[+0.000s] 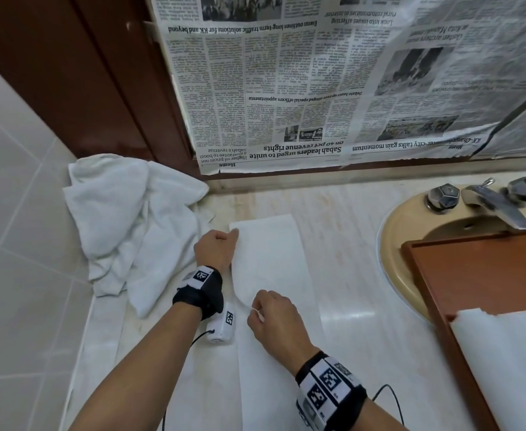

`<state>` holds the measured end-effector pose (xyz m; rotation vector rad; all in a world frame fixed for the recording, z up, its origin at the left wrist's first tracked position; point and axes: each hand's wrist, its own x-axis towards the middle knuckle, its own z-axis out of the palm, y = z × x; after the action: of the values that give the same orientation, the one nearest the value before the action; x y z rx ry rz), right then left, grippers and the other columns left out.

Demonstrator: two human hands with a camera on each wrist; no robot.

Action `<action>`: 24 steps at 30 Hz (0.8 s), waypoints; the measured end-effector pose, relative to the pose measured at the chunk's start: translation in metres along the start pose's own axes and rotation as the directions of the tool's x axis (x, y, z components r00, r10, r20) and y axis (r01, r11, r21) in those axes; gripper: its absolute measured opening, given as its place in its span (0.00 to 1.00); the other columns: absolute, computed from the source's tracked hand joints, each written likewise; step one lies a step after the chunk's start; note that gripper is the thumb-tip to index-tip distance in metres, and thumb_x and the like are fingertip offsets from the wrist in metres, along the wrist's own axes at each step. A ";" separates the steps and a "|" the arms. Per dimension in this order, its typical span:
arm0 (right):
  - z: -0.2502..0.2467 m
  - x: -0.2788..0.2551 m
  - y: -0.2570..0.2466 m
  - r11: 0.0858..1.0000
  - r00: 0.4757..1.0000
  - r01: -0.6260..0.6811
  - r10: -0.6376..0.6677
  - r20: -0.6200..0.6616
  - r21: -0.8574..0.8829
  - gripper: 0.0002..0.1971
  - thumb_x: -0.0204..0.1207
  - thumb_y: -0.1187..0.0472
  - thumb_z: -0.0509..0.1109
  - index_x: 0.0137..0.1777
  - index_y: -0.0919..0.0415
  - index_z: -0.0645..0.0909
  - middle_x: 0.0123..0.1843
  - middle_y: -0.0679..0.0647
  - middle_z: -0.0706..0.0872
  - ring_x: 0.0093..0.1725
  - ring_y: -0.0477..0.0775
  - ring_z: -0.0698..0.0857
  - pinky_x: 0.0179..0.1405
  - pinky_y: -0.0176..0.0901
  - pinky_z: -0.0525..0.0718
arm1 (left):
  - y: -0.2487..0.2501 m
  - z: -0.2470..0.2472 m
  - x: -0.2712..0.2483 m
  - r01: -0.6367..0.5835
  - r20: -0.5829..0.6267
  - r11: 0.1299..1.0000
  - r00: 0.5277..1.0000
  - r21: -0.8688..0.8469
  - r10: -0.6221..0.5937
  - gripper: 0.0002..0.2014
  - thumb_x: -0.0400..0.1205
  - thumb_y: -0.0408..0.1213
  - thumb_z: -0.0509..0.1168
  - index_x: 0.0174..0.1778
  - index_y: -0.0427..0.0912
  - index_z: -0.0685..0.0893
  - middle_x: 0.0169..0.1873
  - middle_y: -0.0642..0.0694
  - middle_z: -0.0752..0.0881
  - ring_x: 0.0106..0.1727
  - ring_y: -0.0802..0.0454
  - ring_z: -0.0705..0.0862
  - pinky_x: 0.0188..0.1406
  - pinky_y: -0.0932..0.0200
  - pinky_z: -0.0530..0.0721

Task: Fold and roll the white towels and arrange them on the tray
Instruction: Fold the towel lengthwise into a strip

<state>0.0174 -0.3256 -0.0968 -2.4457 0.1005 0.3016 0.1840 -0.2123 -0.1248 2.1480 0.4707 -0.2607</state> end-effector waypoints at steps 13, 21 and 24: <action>0.005 -0.013 0.028 0.987 0.996 -0.066 0.074 -0.049 0.144 0.14 0.81 0.43 0.66 0.47 0.55 0.80 0.43 0.45 0.81 0.43 0.47 0.80 0.43 0.44 0.80 | -0.029 -0.007 -0.040 -0.248 0.007 0.963 0.968 0.105 0.249 0.18 0.79 0.41 0.73 0.62 0.42 0.78 0.51 0.46 0.82 0.48 0.49 0.81 0.49 0.60 0.74; 0.002 -0.032 0.040 0.991 0.998 -0.063 0.063 0.010 0.117 0.14 0.81 0.48 0.67 0.40 0.57 0.80 0.34 0.47 0.82 0.36 0.49 0.80 0.37 0.48 0.79 | -0.070 -0.007 -0.093 -0.373 0.205 0.906 0.920 0.197 0.334 0.19 0.81 0.40 0.69 0.69 0.48 0.83 0.57 0.47 0.78 0.52 0.49 0.82 0.62 0.54 0.79; 0.002 -0.046 0.042 0.994 0.997 -0.077 0.077 0.008 0.081 0.10 0.80 0.51 0.68 0.42 0.57 0.80 0.34 0.46 0.81 0.35 0.49 0.79 0.36 0.47 0.78 | -0.072 -0.009 -0.097 -0.385 0.200 0.902 0.916 0.195 0.347 0.20 0.83 0.41 0.68 0.73 0.46 0.81 0.57 0.48 0.76 0.52 0.51 0.79 0.63 0.57 0.77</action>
<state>-0.0334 -0.3576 -0.1127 -2.3641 0.2014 0.3316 0.0658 -0.1894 -0.1386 2.3671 -0.0688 -0.2825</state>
